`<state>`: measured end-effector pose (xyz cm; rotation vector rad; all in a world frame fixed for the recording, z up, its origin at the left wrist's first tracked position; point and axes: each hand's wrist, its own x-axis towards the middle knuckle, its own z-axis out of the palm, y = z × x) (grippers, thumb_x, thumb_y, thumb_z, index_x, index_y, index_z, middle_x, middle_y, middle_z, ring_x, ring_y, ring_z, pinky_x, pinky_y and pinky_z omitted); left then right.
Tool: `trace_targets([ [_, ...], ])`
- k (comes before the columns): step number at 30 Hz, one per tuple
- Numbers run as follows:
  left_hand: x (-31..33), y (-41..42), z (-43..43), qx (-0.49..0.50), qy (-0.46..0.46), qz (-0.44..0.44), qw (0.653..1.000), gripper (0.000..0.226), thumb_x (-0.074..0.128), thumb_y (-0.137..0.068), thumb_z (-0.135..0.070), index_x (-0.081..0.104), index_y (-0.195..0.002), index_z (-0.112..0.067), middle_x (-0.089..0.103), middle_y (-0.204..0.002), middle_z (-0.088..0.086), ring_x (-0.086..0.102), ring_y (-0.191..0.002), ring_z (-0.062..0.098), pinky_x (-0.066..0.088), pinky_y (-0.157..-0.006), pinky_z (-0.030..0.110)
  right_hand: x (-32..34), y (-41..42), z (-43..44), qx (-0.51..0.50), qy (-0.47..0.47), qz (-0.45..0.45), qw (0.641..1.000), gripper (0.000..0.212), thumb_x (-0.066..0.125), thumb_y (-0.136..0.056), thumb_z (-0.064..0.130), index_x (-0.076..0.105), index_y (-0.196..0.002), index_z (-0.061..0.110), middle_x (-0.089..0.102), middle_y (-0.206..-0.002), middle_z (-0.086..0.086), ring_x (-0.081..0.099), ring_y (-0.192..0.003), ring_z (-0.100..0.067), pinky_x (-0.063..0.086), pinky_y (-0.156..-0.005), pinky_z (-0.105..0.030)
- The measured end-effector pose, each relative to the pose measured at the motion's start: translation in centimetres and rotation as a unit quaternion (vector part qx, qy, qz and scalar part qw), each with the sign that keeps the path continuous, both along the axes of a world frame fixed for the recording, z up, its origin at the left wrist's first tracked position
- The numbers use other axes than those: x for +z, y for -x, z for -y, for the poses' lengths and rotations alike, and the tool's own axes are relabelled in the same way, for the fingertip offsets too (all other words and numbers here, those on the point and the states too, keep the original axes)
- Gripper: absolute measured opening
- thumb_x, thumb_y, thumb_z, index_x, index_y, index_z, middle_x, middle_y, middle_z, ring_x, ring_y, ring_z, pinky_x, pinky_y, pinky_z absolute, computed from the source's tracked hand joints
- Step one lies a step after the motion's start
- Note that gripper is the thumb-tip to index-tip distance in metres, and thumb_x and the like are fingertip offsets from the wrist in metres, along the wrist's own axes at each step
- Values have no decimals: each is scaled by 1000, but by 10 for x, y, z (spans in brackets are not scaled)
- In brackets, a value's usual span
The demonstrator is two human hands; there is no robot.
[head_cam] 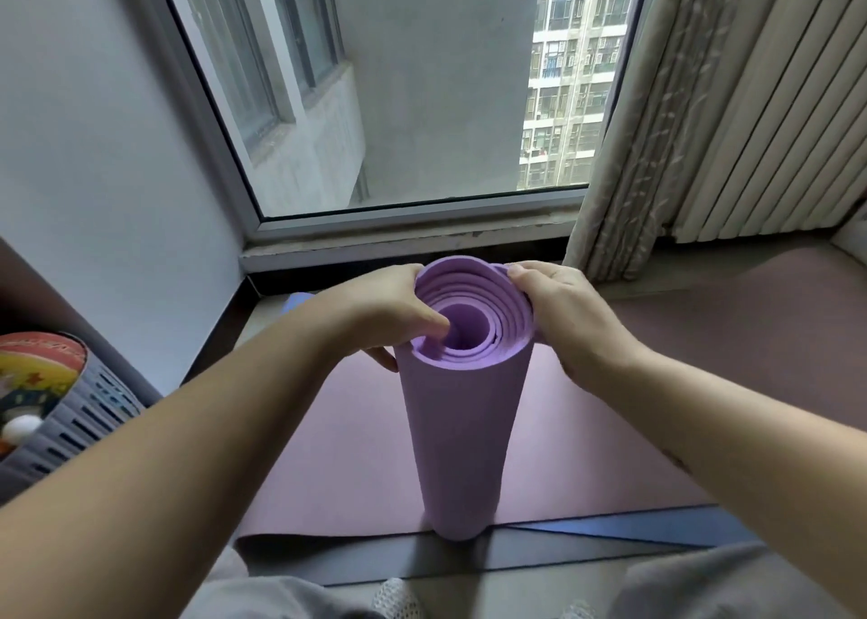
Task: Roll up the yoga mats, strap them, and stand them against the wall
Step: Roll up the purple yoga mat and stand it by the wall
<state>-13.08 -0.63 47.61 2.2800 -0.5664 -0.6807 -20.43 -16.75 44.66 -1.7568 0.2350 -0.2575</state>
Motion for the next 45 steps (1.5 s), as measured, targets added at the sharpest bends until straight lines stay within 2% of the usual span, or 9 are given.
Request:
trace_targets([
  [5, -5, 10, 2, 20, -4, 17, 1000, 25, 66, -79, -18, 53, -89, -36, 67, -86, 1, 68, -75, 19, 60, -61, 35, 7, -6, -16, 53, -63, -80, 993, 24, 68, -79, -3, 70, -100, 8, 73, -91, -15, 70, -77, -24, 58, -71, -30],
  [12, -28, 15, -7, 117, 71, -47, 990, 35, 71, -79, -29, 59, -111, -33, 67, -91, -4, 67, -83, 16, 61, -67, 45, -6, -22, -17, 50, -24, -100, 993, 33, 64, -76, -8, 67, -91, 21, 72, -86, -8, 69, -77, -23, 58, -72, -32],
  [21, -41, -8, -12, 140, 146, -140, 969, 28, 62, -86, -45, 56, -114, -42, 71, -101, -9, 68, -90, 15, 59, -74, 46, -17, -58, -2, 138, -117, -86, 980, 27, 58, -83, -10, 68, -100, 8, 71, -84, -10, 69, -71, -17, 57, -67, -23],
  [28, -40, -13, -5, 139, 143, -162, 966, 28, 54, -89, -40, 55, -117, -41, 70, -102, -5, 66, -93, 21, 58, -75, 51, -26, -59, 13, 171, -209, -89, 959, 29, 72, -76, 22, 69, -101, 9, 72, -91, -11, 68, -77, -19, 56, -75, -26],
  [30, -41, -11, -5, 152, 145, -155, 965, 27, 51, -90, -37, 56, -116, -36, 71, -96, -4, 66, -89, 20, 59, -73, 51, -31, -56, 12, 147, -290, -87, 942, 38, 58, -84, 39, 67, -104, 7, 71, -92, -10, 68, -80, -20, 56, -77, -27],
  [32, -42, -7, -6, 156, 150, -152, 964, 30, 51, -89, -36, 55, -118, -33, 70, -97, -3, 66, -89, 19, 59, -70, 49, -41, -52, 11, 98, -376, -68, 919, 34, 49, -95, 30, 66, -109, 3, 70, -101, -14, 68, -90, -23, 54, -86, -32],
  [36, -46, 4, -11, 142, 153, -146, 967, 41, 56, -82, -40, 52, -122, -33, 68, -105, -2, 65, -92, 19, 60, -67, 48, -45, -42, 14, 126, -215, -86, 965, 25, 47, -94, -6, 68, -95, 7, 72, -77, -6, 68, -65, -13, 57, -64, -22],
  [40, -47, 15, -20, 136, 161, -147, 966, 52, 54, -68, -43, 52, -120, -36, 67, -104, -3, 65, -93, 18, 60, -70, 48, -25, -53, 29, 355, 13, -131, 926, 27, 55, -91, -7, 65, -109, 11, 72, -95, -2, 67, -88, -12, 54, -80, -23],
  [45, -46, 23, -28, 128, 159, -145, 968, 55, 54, -68, -42, 49, -122, -39, 66, -106, -4, 65, -95, 19, 59, -72, 48, -14, -74, 30, 397, 206, -158, 880, 28, 66, -88, 3, 60, -113, 15, 68, -104, -1, 64, -93, -8, 55, -84, -28],
])
